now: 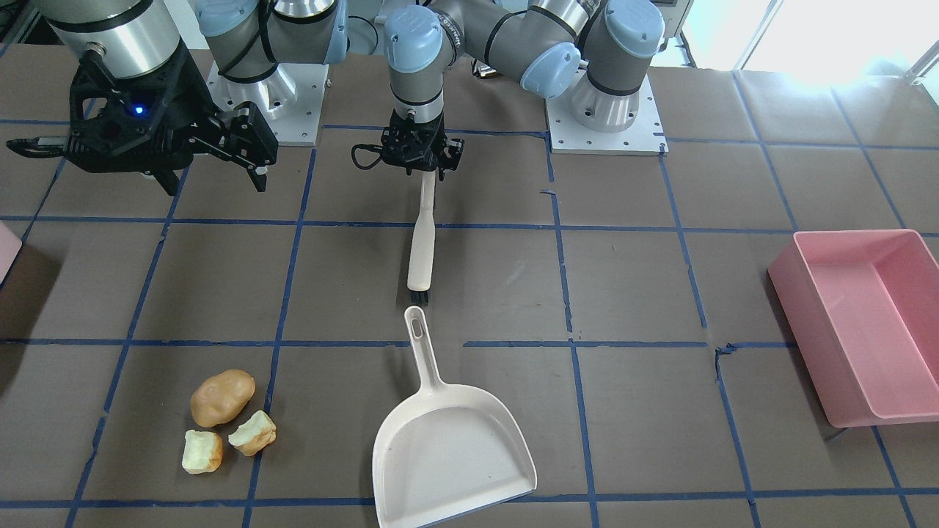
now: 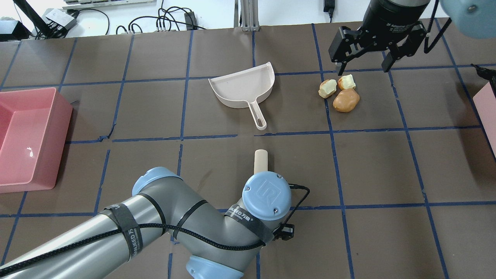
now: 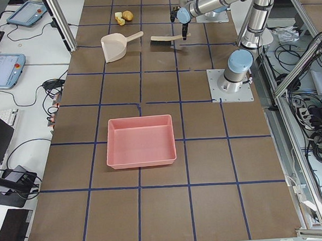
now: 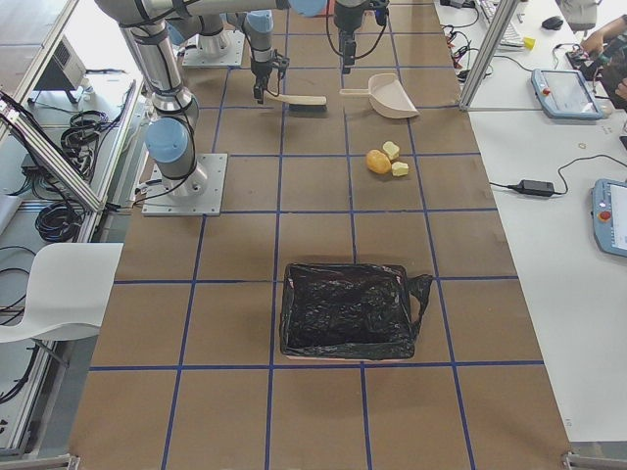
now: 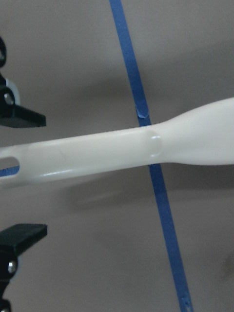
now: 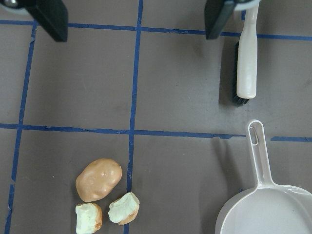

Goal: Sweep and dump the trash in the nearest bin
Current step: 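Grasp the white brush handle with the left gripper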

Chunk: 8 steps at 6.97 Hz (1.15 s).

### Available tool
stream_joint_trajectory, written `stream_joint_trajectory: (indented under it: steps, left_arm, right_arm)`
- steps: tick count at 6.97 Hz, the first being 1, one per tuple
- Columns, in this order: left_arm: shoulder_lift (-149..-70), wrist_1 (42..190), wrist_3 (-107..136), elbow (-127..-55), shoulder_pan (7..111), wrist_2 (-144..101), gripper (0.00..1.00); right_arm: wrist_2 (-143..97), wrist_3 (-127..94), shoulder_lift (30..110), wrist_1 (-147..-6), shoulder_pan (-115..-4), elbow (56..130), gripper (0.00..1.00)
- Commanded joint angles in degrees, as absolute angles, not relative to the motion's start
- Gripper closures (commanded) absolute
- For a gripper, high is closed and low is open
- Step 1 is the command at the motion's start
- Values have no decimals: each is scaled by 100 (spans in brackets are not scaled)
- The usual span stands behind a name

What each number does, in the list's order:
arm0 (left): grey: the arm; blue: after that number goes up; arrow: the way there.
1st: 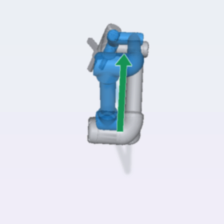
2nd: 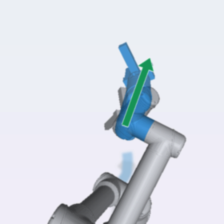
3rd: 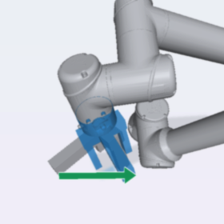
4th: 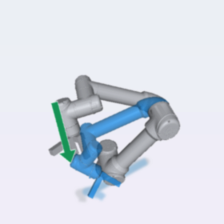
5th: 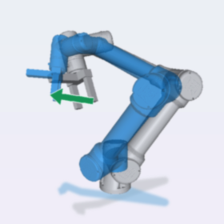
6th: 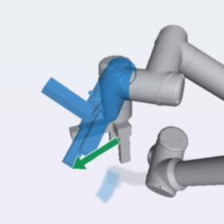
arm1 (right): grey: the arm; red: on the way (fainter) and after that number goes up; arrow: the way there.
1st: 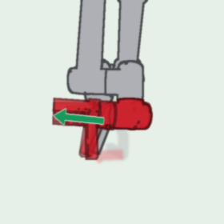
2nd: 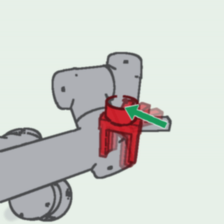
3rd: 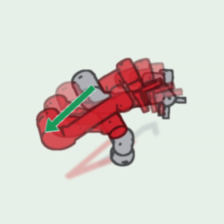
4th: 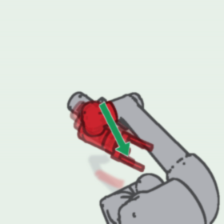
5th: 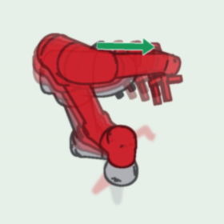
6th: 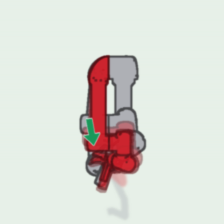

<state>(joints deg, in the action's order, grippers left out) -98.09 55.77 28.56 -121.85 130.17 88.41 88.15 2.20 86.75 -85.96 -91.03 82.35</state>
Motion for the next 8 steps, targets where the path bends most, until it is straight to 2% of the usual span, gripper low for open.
stream_joint_trajectory:
  steps: [1,2,3,4,8]
  left_arm:
    - [-9800,5581,2874,-12182,13017,8842,55]
    - [-9800,5581,2874,-12182,13017,8842,67]
    - [-9800,5581,2874,-12182,13008,8842,87]
    - [-9800,5572,2883,-12173,13008,8842,96]
    - [-9459,5738,2795,-12164,12894,8859,100]
  right_arm:
    - [8815,220,8675,-8596,-9097,8235,0]
    - [8815,220,8675,-8596,-9097,8235,0]
    - [8807,220,8675,-8596,-9105,8235,0]
    - [8807,220,8684,-8596,-9105,8235,0]
    - [8798,228,8710,-8587,-9167,8279,0]
